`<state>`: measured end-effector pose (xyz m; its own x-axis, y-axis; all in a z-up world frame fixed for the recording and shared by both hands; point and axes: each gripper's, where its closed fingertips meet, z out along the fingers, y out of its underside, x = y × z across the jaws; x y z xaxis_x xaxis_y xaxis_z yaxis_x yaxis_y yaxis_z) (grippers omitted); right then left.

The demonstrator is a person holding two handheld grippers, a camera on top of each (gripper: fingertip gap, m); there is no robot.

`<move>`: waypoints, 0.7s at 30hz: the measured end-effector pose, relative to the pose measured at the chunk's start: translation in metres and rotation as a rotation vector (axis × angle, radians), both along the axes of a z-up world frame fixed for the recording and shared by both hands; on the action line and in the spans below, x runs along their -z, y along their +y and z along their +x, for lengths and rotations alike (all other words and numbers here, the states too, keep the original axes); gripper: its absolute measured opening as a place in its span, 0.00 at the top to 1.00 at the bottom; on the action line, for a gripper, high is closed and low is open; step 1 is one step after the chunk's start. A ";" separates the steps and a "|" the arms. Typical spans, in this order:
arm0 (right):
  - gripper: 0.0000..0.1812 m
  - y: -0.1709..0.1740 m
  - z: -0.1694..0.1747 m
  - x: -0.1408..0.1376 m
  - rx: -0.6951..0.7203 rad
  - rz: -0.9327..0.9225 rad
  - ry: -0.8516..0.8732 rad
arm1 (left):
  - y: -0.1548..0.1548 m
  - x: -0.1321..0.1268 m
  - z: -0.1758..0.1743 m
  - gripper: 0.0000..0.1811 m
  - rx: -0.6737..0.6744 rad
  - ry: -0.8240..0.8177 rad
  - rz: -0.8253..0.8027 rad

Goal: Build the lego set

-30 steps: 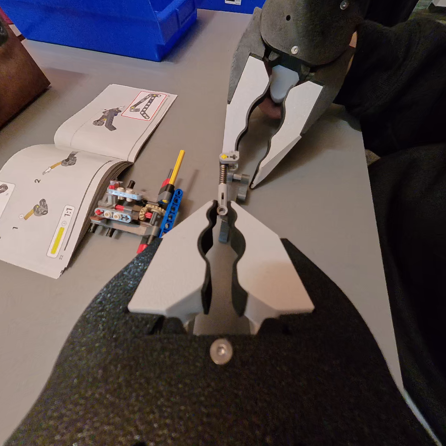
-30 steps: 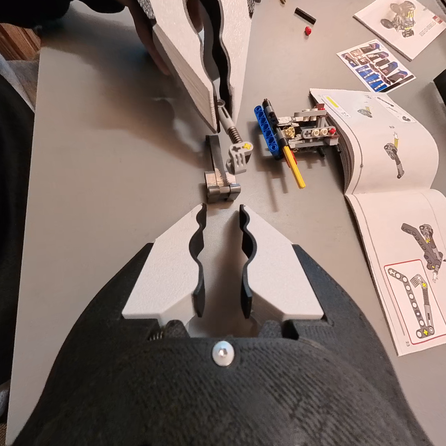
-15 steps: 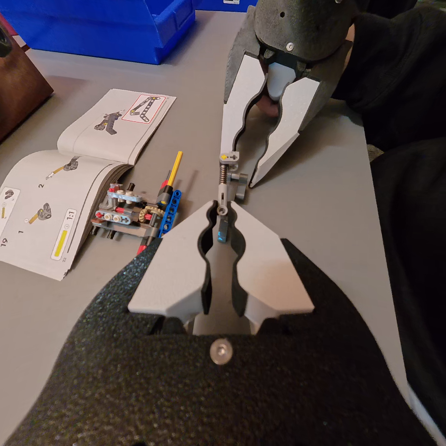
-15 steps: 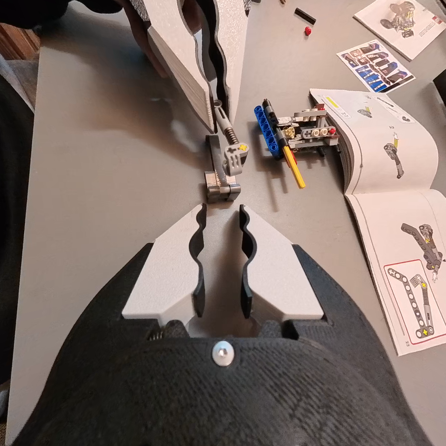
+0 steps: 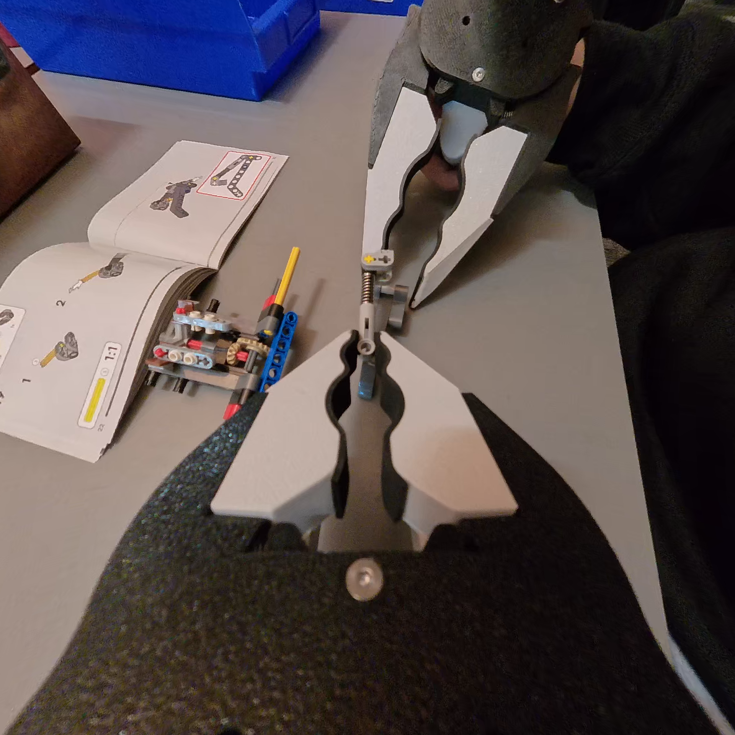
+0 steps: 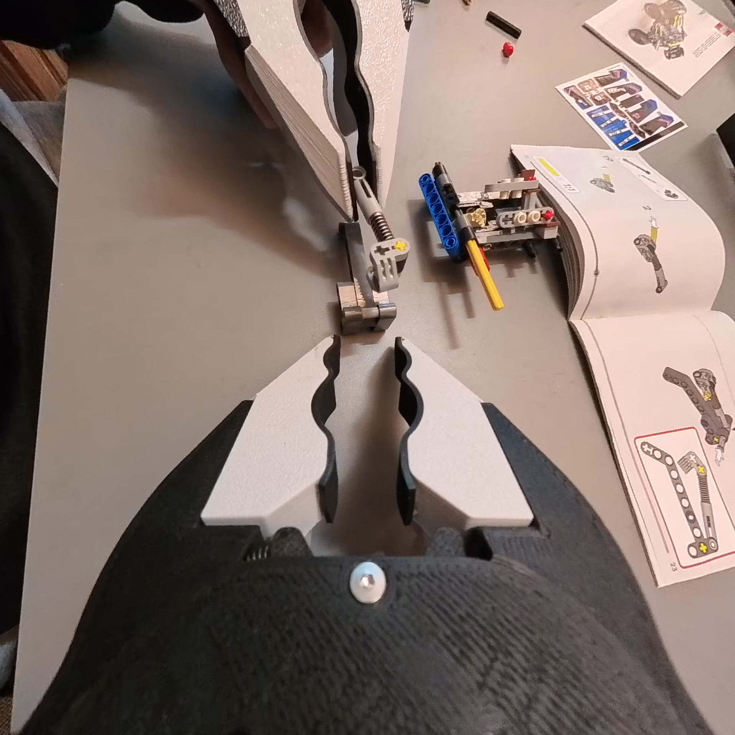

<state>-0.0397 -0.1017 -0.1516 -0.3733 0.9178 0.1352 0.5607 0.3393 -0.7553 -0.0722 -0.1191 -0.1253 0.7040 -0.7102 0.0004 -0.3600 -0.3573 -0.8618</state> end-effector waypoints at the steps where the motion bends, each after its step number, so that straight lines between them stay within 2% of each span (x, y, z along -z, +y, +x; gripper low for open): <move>1: 0.86 0.000 0.000 0.000 0.000 0.001 0.001 | 0.000 0.000 0.000 0.97 0.000 0.000 0.000; 10: 0.86 0.000 0.000 0.000 0.000 0.004 0.002 | 0.000 0.000 0.000 0.97 0.001 0.009 0.008; 13: 0.86 0.000 0.000 0.000 0.001 0.002 0.001 | 0.000 -0.002 0.000 0.97 -0.002 0.038 0.057; 15: 0.86 0.001 0.000 0.000 0.003 0.005 0.003 | 0.002 -0.012 0.000 0.97 -0.004 0.113 0.218; 17: 0.81 0.003 0.001 -0.001 0.014 0.003 0.006 | 0.008 -0.035 -0.004 0.97 -0.055 0.257 0.494; 18: 0.79 0.001 0.005 -0.001 0.001 -0.017 -0.003 | 0.008 -0.044 -0.005 0.97 -0.066 0.329 0.580; 20: 0.78 0.010 0.013 -0.012 0.031 -0.066 0.044 | 0.008 -0.049 -0.006 0.97 -0.062 0.472 0.636; 21: 0.77 0.012 0.015 -0.027 0.045 -0.126 0.102 | 0.009 -0.052 -0.007 0.97 -0.059 0.548 0.668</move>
<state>-0.0242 -0.0899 -0.1248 -0.3213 0.9455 0.0532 0.4918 0.2146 -0.8439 -0.0793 -0.1105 -0.0737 0.5188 -0.4028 -0.7540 -0.7826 0.1311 -0.6085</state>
